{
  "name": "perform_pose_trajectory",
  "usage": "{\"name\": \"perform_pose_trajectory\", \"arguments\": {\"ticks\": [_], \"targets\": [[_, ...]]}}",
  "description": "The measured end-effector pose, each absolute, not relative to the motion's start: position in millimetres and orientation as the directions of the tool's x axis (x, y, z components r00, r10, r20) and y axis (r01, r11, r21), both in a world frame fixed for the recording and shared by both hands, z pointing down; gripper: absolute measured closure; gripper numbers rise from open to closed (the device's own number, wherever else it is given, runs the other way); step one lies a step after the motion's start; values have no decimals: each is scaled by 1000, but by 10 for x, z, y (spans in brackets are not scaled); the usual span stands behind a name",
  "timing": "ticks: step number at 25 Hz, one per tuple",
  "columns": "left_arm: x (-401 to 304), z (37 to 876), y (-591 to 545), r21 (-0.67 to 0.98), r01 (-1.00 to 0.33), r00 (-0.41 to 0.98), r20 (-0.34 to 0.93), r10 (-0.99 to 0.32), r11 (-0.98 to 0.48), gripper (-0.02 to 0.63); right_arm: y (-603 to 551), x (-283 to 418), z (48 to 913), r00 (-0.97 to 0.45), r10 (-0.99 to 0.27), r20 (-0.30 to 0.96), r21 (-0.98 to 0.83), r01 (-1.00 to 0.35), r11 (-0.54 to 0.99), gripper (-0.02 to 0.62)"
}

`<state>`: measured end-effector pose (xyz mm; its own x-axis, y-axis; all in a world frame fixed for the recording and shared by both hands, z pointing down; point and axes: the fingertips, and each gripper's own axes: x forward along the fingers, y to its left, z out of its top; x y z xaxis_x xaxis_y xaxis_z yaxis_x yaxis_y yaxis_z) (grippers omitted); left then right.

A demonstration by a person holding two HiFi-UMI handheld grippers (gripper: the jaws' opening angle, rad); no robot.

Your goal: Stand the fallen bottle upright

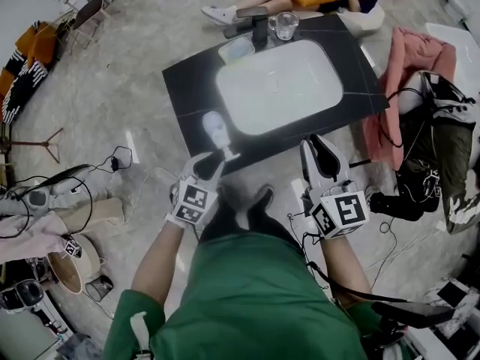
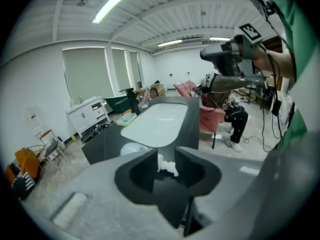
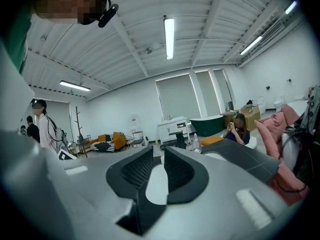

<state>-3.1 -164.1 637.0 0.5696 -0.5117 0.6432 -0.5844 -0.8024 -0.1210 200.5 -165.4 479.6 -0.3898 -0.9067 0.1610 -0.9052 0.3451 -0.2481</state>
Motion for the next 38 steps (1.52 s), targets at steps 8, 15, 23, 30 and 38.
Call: {"name": "perform_pose_trajectory", "arguments": {"ticks": [8,15,23,30,38], "targets": [[63,6848,-1653,-64,-498,591,705,-392,-865,506,-1707,2047,5082,-331,-917,222,-275,-923,267,534],[33,7207,-1634,-65,-405,579,753,-311,-912,542,-1683,1932,5212,-282,-922,266,-272,-939,208,534],[69,7329,-1657,-41,-347,594,764,-253,-937,545,-1671,1827,5178,-225,-935,275,-259,-954,153,534],[14,7282,-1606,-10,-376,573,783,-241,-926,571,-1669,1677,5040,-211,-941,266,-255,-956,142,535],[-6,7045,-1675,115,-449,626,748,-220,-886,571,-1721,1501,4900,-221,-941,256,-242,-957,159,535]]}}
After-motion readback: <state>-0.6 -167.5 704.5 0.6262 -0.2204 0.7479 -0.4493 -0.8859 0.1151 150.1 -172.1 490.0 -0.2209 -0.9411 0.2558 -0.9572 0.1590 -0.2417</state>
